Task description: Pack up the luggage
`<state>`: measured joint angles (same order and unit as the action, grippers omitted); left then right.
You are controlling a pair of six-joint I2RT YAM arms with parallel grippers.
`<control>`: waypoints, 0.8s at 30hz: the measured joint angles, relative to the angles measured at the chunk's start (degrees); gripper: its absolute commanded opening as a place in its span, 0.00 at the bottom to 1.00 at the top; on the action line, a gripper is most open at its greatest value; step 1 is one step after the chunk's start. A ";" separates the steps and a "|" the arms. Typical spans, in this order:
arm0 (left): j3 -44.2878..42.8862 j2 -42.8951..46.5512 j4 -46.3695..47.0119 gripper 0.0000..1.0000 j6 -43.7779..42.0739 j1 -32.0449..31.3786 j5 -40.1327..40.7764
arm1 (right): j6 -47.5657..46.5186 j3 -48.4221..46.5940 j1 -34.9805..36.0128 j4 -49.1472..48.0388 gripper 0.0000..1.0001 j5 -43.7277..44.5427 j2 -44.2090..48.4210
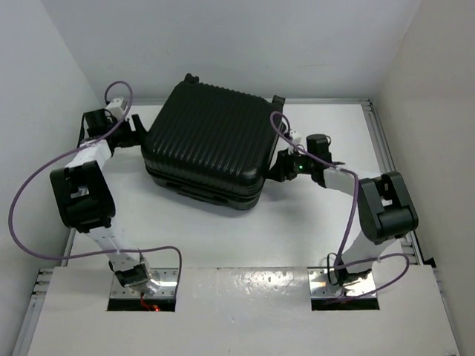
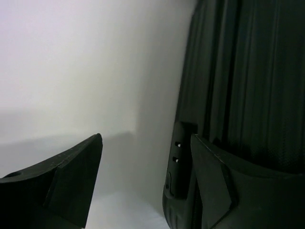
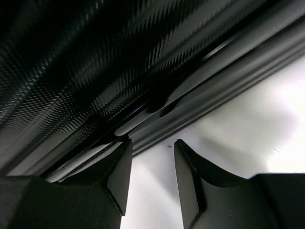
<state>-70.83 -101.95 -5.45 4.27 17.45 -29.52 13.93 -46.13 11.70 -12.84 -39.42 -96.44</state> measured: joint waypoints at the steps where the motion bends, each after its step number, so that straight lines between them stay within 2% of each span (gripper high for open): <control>1: -0.87 -0.55 0.39 0.78 0.07 0.24 0.42 | 0.04 0.04 0.59 -0.24 0.41 -0.33 0.00; 3: -6.54 -4.81 -0.24 0.74 1.18 -0.15 -0.20 | 0.13 0.98 0.61 -1.66 0.37 -1.46 0.31; 6: -19.58 -16.44 0.37 0.67 4.85 -2.82 -4.68 | -0.02 4.46 -0.94 -4.50 0.35 -2.58 3.58; 10: -36.13 -32.35 0.92 0.66 10.01 -6.03 -9.55 | -2.47 9.40 -3.89 -5.60 0.32 -3.28 12.55; 13: -43.21 -39.80 0.35 0.66 12.87 -7.80 -11.28 | -6.60 11.78 -5.84 -5.64 0.23 -3.91 17.70; 19: -46.66 -43.78 4.79 0.74 17.31 -12.17 -10.62 | -17.99 17.94 -5.49 -4.35 0.08 -8.46 23.34; 24: -42.64 -39.52 7.28 0.80 18.95 -13.55 -8.17 | -28.46 19.50 -3.82 -2.32 0.05 -12.20 22.40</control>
<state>-113.47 -141.47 1.83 23.22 3.90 -37.69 -14.52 -26.63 7.88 -15.16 -51.62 -74.04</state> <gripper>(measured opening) 0.769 0.054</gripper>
